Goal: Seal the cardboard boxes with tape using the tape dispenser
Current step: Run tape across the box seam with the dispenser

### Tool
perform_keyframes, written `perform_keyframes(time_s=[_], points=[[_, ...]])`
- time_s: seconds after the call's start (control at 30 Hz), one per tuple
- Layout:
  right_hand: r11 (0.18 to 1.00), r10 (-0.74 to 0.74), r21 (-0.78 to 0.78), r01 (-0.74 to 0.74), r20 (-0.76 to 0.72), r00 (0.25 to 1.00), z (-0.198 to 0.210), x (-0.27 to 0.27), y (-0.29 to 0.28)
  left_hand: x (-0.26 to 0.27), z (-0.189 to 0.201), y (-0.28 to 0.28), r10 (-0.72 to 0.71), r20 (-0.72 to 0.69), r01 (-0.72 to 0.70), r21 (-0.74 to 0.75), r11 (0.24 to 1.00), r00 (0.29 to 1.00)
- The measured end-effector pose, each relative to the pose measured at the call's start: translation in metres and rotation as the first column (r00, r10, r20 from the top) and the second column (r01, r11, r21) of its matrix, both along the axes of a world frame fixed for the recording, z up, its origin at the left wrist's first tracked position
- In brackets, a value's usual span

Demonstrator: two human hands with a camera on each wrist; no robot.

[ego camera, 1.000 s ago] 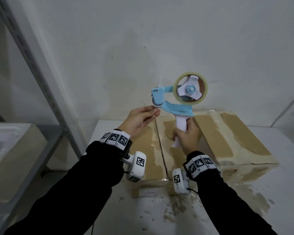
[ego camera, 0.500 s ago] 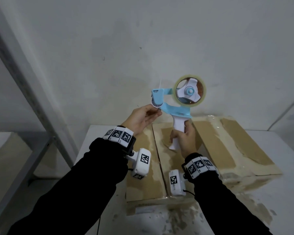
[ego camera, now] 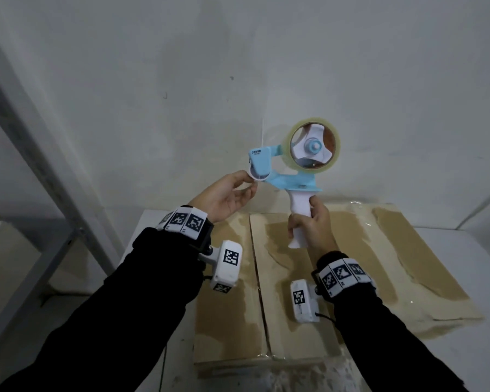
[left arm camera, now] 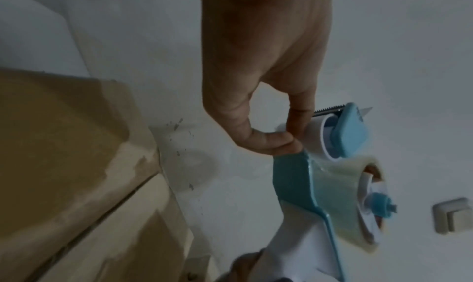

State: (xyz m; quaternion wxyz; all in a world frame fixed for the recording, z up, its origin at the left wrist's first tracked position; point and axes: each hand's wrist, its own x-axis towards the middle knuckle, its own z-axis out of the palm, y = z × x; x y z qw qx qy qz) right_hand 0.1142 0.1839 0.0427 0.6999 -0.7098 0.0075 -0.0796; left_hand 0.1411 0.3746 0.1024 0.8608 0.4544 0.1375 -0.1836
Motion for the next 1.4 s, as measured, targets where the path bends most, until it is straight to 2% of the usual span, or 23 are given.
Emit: perform_keyframes(time_s=[0.17,0.27,0.4,0.5,0.67,0.7,0.77,0.87,0.93,1.0,1.1,1.23,1.4], points=[[1.0,-0.002,0.011,0.002,0.03,1.0,-0.002,0.004,0.006,-0.001,0.001,0.0,-0.089,-0.057,0.087,-0.037,0.996,0.994],[1.0,0.02,0.009,-0.02,0.051,0.999,0.0,0.001,0.004,0.001,0.005,0.003,-0.101,-0.088,0.104,0.026,0.994,0.991],[0.994,0.019,-0.108,-0.012,0.062,0.998,0.002,0.003,-0.002,0.006,0.005,0.007,0.068,-0.069,-0.052,0.217,0.975,0.995],[0.968,0.039,-0.249,-0.021,0.067,0.997,0.003,0.001,-0.007,0.009,-0.004,0.014,0.211,0.014,-0.199,0.394,0.897,0.977],[0.908,0.088,-0.418,-0.044,0.086,0.992,0.007,0.003,-0.008,0.01,-0.021,0.014,0.28,0.121,-0.303,0.499,0.812,0.952],[0.889,0.1,-0.455,-0.045,0.096,0.99,0.009,0.004,-0.008,0.011,-0.022,0.014,0.28,0.124,-0.305,0.488,0.818,0.952],[0.863,0.118,-0.503,-0.043,0.12,0.986,0.014,0.005,-0.01,0.01,-0.023,0.015,0.24,0.08,-0.252,0.409,0.877,0.967],[0.874,0.124,-0.483,-0.043,0.138,0.983,0.023,0.004,-0.014,0.002,-0.024,0.022,0.046,-0.068,-0.027,0.257,0.966,0.997],[0.878,0.137,-0.476,-0.051,0.147,0.98,0.027,0.004,-0.014,0.0,-0.025,0.028,-0.077,-0.119,0.102,0.224,0.969,0.99],[0.87,0.152,-0.489,-0.056,0.159,0.975,0.029,0.004,-0.011,0.0,-0.026,0.031,-0.136,-0.145,0.164,0.204,0.965,0.98],[0.872,0.154,-0.486,-0.057,0.162,0.975,0.029,0.006,-0.007,0.002,-0.028,0.028,-0.131,-0.17,0.161,0.171,0.972,0.977],[0.887,0.132,-0.46,-0.041,0.167,0.977,0.033,0.01,-0.004,0.001,-0.024,0.027,-0.111,-0.123,0.129,0.149,0.98,0.986],[0.896,0.115,-0.443,-0.037,0.15,0.982,0.034,0.015,-0.005,0.001,-0.01,0.025,-0.081,-0.067,0.083,0.025,0.996,0.994]])
